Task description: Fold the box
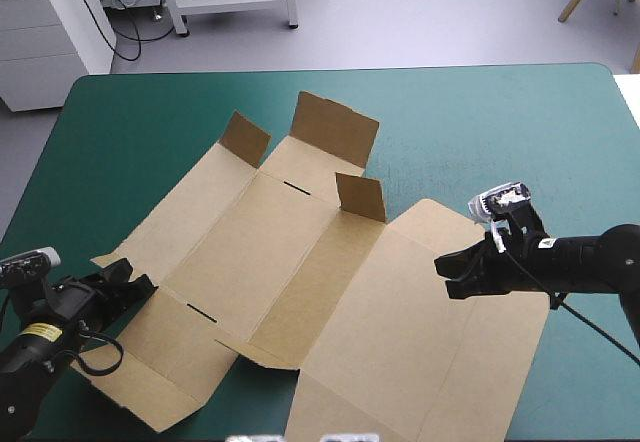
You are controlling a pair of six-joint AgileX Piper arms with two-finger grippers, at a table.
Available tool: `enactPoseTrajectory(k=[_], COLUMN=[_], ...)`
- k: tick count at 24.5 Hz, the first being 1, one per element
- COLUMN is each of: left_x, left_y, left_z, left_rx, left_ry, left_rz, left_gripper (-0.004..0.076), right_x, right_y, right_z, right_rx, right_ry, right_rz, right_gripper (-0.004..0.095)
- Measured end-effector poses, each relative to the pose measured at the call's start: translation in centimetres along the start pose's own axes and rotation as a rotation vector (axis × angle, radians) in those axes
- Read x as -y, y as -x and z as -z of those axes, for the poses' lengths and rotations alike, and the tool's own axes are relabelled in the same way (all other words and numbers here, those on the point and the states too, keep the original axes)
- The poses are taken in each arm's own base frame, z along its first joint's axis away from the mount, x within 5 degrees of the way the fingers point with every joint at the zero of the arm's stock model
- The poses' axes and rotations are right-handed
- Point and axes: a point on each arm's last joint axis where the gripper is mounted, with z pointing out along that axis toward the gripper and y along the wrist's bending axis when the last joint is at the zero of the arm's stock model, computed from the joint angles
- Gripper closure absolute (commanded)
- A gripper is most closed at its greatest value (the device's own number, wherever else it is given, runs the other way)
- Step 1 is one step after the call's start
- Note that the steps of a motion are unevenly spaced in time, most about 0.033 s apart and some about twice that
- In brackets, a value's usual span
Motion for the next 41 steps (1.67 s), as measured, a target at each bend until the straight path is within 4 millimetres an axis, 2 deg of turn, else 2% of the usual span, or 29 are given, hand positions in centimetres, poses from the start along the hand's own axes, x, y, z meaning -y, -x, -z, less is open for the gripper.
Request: enactPoseTrajectory(k=[17,18,20,21,22,23,25,33,36,41], left_x=[0.2,0.2,0.2,0.2,0.2,0.2,0.2,0.2,0.2,0.3], left_y=[0.1,0.1,0.1,0.1,0.1,0.1,0.1,0.1,0.1,0.1], left_z=[0.0,0.0,0.0,0.0,0.0,0.0,0.0,0.0,0.0,0.0], left_rx=[0.009,0.009,0.010,0.010,0.010,0.010,0.010,0.010,0.010,0.008], left_ry=[-0.017,-0.017,-0.017,-0.017,-0.018,-0.018,-0.018,-0.018,-0.019,-0.032], left_rz=[0.020,0.020,0.020,0.020,0.021,0.021,0.021,0.021,0.022,0.038], left_gripper=[0.0734,0.0734,0.0734,0.0734,0.0734,0.0734,0.0734,0.0734,0.0734,0.0734], right_x=[0.0,0.0,-0.1,-0.1,-0.1,-0.1,-0.1,0.3,0.3,0.9], right_y=[-0.1,-0.1,-0.1,-0.1,-0.2,-0.2,-0.2,0.3,1.5,4.8], right_z=[0.0,0.0,0.0,0.0,0.0,0.0,0.0,0.3,0.9,1.8], right_rx=[-0.006,-0.006,-0.011,-0.015,-0.019,-0.021,-0.021,0.003,0.023,0.051], right_ry=[0.005,0.005,0.010,0.012,0.011,0.011,0.007,-0.044,-0.080,-0.126], right_rz=[0.000,0.000,0.000,0.001,0.001,-0.001,-0.012,0.000,0.015,0.021], right_gripper=[0.0913,0.0856,0.0661,0.0435,0.0311,0.0142,-0.0007,-0.0010,-0.0010,-0.0010])
